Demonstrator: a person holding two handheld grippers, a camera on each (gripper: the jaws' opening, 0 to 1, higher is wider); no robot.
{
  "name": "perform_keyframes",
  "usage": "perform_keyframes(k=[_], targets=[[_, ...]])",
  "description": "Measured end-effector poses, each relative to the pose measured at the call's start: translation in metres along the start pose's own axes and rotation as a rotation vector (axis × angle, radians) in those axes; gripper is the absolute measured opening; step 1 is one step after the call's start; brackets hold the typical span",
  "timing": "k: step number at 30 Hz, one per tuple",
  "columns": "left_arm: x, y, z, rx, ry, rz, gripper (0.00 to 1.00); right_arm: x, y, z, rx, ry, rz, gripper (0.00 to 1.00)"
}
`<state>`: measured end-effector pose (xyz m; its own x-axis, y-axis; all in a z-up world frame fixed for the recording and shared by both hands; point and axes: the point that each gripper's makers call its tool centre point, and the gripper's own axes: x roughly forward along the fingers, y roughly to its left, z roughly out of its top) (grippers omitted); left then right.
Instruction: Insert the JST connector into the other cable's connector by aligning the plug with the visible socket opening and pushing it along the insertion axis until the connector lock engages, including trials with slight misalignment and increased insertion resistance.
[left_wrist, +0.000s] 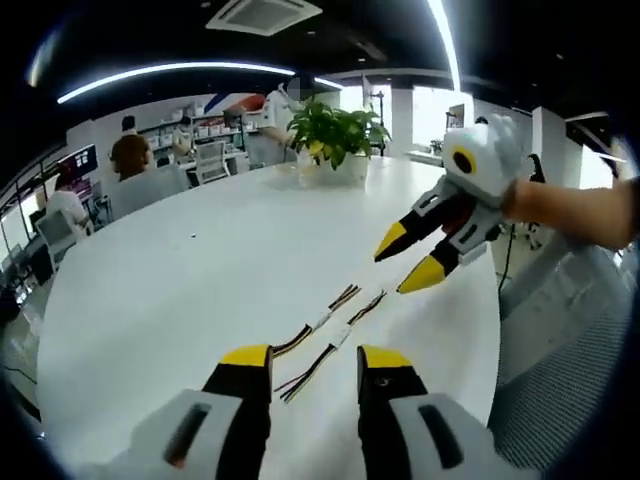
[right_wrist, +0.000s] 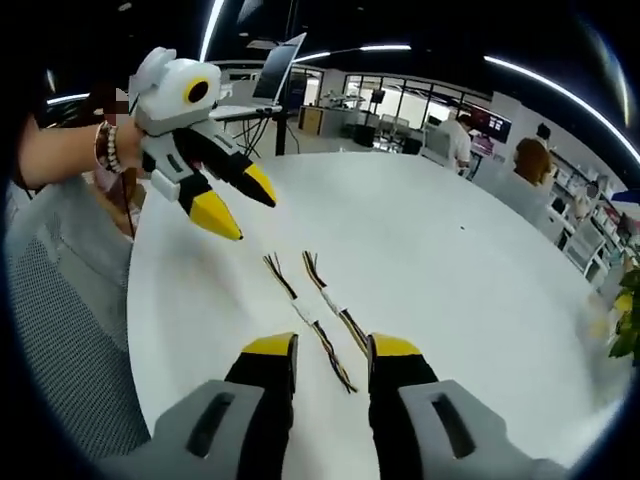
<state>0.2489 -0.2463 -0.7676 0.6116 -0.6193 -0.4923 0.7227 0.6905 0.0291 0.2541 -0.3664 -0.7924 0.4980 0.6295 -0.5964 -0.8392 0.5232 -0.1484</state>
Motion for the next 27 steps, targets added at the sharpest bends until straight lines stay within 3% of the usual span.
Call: perform_keyframes(k=[3,9,17,21,23,25,27], targets=[[-0.010,-0.004,0.006,0.024,-0.033,0.007,0.28,-0.004,-0.004,-0.004,-0.002,0.015,-0.027,0.27],[-0.028,-0.009,0.004,0.020,-0.035,0.038,0.30,-0.014,-0.003,0.000,0.018,-0.004,-0.049,0.30],[-0.054,-0.012,-0.009,-0.023,-0.034,0.087,0.36,-0.023,0.000,0.003,0.055,-0.024,-0.064,0.35],[-0.071,-0.024,-0.014,-0.048,-0.041,0.093,0.37,-0.029,0.003,0.003,0.060,-0.021,-0.074,0.41],[-0.082,-0.030,-0.012,-0.062,-0.074,0.094,0.38,-0.031,0.001,0.002,0.060,-0.014,-0.089,0.40],[-0.090,-0.034,-0.010,-0.076,-0.071,0.086,0.38,-0.033,-0.002,0.002,0.072,-0.016,-0.105,0.41],[-0.099,-0.029,-0.006,-0.068,-0.070,0.128,0.39,-0.037,0.000,0.001,0.089,-0.015,-0.104,0.42]])
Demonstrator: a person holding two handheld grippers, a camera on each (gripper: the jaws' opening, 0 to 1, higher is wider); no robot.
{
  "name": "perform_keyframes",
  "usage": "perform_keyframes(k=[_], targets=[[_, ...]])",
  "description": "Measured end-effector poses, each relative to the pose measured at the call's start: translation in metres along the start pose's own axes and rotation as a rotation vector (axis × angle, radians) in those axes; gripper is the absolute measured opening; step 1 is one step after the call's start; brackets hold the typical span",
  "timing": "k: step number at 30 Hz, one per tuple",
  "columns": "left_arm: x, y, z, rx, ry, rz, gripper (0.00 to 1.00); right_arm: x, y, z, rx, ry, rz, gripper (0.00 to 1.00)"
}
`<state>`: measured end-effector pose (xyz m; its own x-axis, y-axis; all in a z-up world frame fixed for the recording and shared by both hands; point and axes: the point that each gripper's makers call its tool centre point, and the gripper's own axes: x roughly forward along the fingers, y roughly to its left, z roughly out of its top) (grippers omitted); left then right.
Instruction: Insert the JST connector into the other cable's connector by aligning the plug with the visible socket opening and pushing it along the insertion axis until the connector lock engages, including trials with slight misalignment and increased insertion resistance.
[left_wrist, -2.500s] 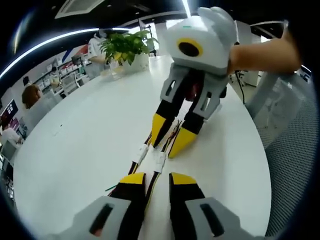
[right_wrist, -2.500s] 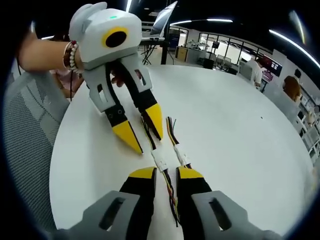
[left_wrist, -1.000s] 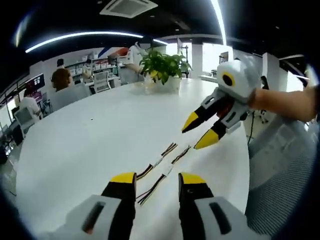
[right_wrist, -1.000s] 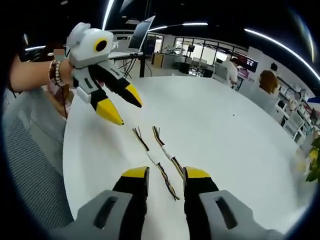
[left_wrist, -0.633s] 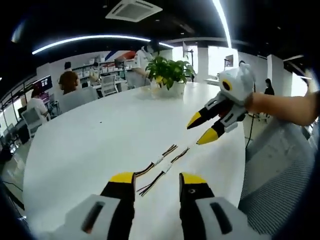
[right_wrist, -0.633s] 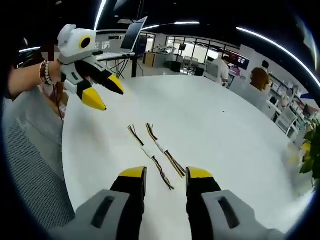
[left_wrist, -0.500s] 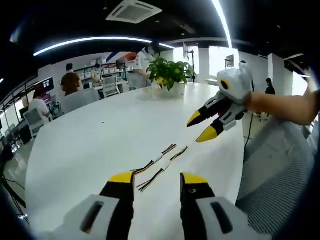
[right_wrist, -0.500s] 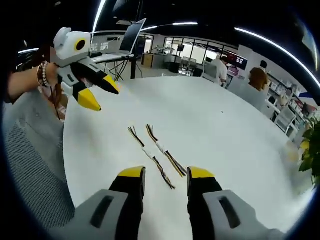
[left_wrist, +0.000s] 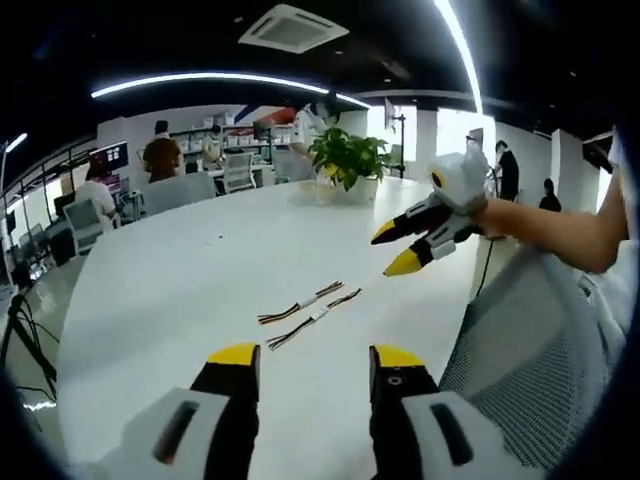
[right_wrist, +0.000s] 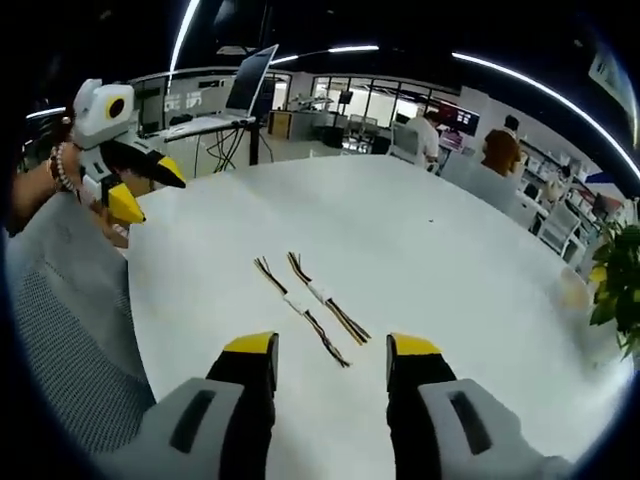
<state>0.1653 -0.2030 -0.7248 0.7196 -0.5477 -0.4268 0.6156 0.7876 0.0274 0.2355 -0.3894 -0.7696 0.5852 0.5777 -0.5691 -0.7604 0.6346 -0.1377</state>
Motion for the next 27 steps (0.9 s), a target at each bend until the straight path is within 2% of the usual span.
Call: perform_keyframes(k=[4,6,7,9,13,14,16,19,23,25,27], targets=[[-0.017,-0.002,0.002,-0.030,-0.031,0.022,0.40,-0.008,0.007,-0.008,-0.015,0.021,0.002,0.43],[-0.023,-0.002,-0.006,-0.030,-0.009,0.045,0.40,-0.012,0.009,-0.009,-0.015,0.020,0.002,0.45],[-0.028,-0.002,-0.013,-0.009,0.022,0.055,0.41,-0.013,0.009,-0.009,-0.016,0.019,0.002,0.46],[-0.034,-0.002,-0.020,-0.001,0.031,0.072,0.41,-0.019,0.009,-0.012,-0.020,0.029,-0.017,0.47],[-0.043,-0.002,-0.035,-0.041,0.017,0.102,0.40,-0.034,0.012,-0.014,0.010,0.022,-0.032,0.48],[-0.046,-0.002,-0.042,-0.060,0.039,0.109,0.40,-0.040,0.010,-0.016,0.005,0.022,-0.058,0.48],[-0.048,-0.003,-0.045,-0.067,0.047,0.116,0.41,-0.050,0.010,-0.019,0.008,0.021,-0.076,0.47],[-0.049,-0.007,-0.045,-0.091,0.035,0.110,0.41,-0.070,0.015,-0.029,0.110,0.005,-0.065,0.48],[-0.043,-0.014,-0.049,-0.098,0.053,0.085,0.41,-0.092,0.006,-0.035,0.140,-0.019,-0.120,0.48],[-0.041,-0.014,-0.051,-0.097,0.061,0.081,0.41,-0.097,0.005,-0.039,0.159,-0.022,-0.124,0.48],[-0.041,-0.015,-0.052,-0.098,0.061,0.084,0.41,-0.103,0.009,-0.037,0.303,-0.109,-0.112,0.51]])
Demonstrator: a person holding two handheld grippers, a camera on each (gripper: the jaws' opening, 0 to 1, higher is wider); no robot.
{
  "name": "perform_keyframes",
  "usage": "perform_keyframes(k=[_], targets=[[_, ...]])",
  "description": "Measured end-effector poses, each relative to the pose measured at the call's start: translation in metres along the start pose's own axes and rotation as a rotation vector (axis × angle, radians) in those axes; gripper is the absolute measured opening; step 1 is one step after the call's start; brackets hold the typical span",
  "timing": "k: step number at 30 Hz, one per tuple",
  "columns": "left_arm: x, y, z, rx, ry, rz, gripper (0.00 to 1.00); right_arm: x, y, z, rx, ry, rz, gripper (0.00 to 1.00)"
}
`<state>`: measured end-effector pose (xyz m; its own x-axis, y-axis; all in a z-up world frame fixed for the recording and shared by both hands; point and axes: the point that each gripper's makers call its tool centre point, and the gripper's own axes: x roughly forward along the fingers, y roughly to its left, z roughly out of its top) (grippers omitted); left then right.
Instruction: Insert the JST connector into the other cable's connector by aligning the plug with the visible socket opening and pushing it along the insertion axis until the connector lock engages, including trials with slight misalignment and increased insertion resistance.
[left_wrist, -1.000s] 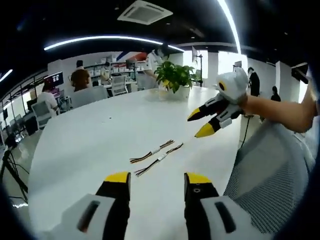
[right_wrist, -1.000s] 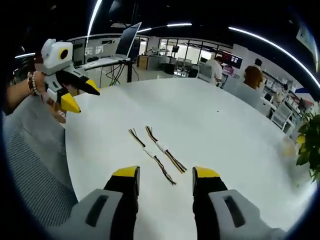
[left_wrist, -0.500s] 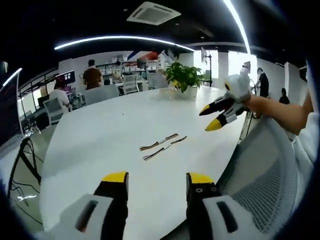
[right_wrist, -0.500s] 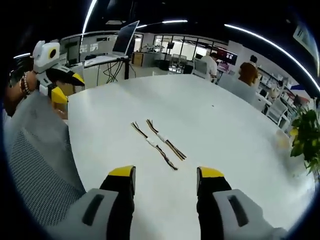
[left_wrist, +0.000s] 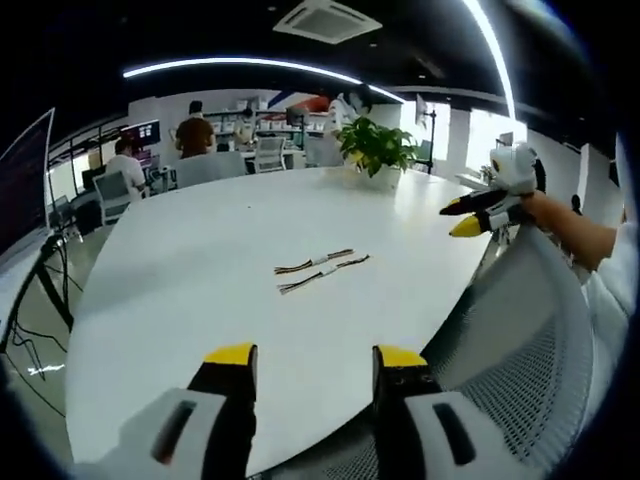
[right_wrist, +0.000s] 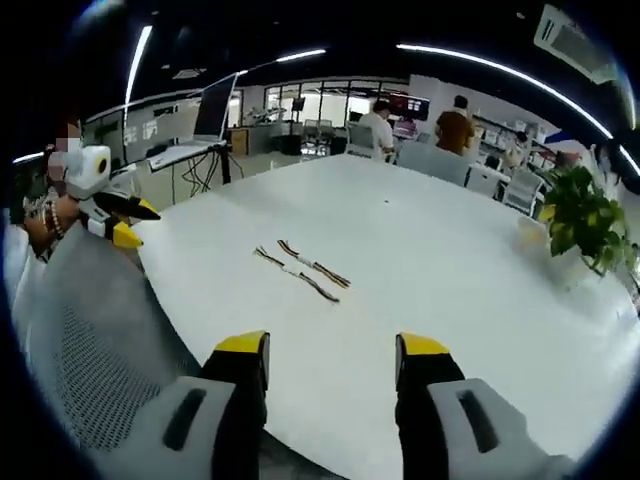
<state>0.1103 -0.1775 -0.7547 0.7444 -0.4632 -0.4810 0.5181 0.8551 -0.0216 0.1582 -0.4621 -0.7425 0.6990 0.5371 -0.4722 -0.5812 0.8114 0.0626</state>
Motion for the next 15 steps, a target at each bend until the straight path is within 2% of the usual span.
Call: perform_keyframes(k=[2,3,4,7,9,11,13,15], targets=[[0.002,0.000,-0.003,0.004,0.009,-0.002,0.41,-0.003,-0.001,0.004,0.116,-0.071,-0.003,0.52],[0.003,0.001,-0.008,-0.006,0.034,0.004,0.41,-0.005,-0.003,0.002,0.174,-0.089,-0.016,0.52],[0.003,0.001,-0.009,-0.015,0.039,0.007,0.41,-0.005,-0.004,-0.001,0.186,-0.092,-0.029,0.52],[0.002,0.001,-0.006,-0.045,0.005,-0.009,0.41,-0.002,-0.005,-0.010,0.167,-0.072,-0.037,0.50],[0.004,0.000,-0.009,-0.071,0.013,-0.020,0.43,-0.001,-0.007,-0.013,0.191,-0.071,-0.044,0.49],[0.005,0.002,-0.010,-0.106,0.013,-0.016,0.51,0.000,-0.009,-0.013,0.226,-0.080,-0.045,0.51],[0.006,0.007,-0.006,-0.144,-0.027,0.004,0.64,0.002,-0.009,-0.016,0.233,-0.071,-0.033,0.53],[0.006,0.006,-0.005,-0.168,-0.045,-0.010,0.71,0.005,0.000,-0.024,0.239,-0.029,0.013,0.55]])
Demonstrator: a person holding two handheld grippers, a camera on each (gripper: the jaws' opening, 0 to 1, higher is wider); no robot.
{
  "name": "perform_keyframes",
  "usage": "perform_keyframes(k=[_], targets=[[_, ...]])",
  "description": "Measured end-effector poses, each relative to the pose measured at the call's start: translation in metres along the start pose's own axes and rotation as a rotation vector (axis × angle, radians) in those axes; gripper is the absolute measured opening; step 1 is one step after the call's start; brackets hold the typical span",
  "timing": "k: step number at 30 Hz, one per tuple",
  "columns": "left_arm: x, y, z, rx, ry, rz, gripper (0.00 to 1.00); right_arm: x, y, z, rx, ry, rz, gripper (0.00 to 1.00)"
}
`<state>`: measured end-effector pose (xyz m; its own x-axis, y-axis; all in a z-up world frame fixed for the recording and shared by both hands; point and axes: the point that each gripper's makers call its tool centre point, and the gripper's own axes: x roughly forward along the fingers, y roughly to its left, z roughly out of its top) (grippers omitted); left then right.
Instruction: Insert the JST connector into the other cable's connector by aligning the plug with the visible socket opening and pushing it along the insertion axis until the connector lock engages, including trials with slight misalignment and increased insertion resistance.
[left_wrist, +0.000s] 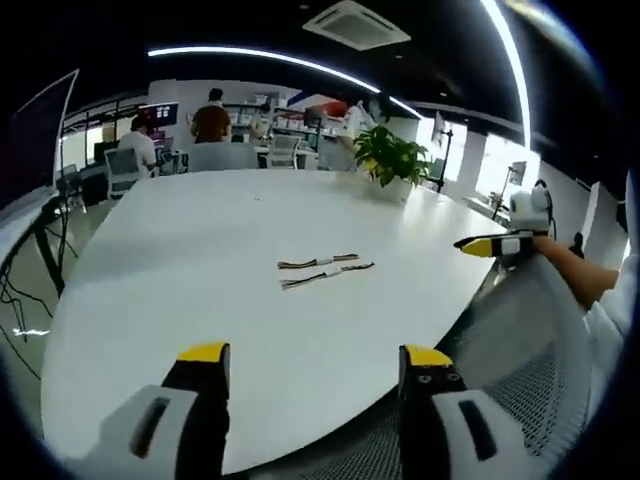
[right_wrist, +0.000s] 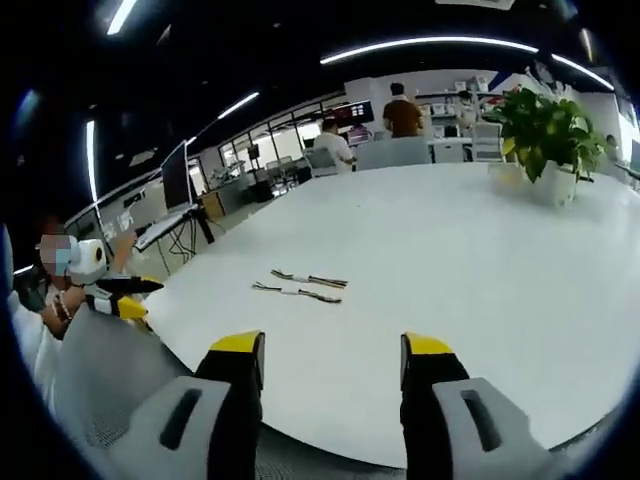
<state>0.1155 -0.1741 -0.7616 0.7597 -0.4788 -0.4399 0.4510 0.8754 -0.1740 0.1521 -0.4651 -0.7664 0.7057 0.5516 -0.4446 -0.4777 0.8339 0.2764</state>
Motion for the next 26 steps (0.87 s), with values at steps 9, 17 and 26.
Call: perform_keyframes(k=[9,17,26], targets=[[0.0015,-0.0079,-0.0038,-0.081,0.005,-0.052,0.72,0.0038,0.0087,-0.0077,0.025,0.028,0.072,0.63],[-0.0011,0.0014,-0.0025,-0.153,-0.030,-0.006,0.74,0.0037,0.0074,-0.0109,0.072,0.035,0.073,0.63],[-0.0011,-0.0007,-0.0014,-0.156,-0.040,-0.016,0.75,0.0031,0.0079,-0.0102,0.100,0.021,0.081,0.62]])
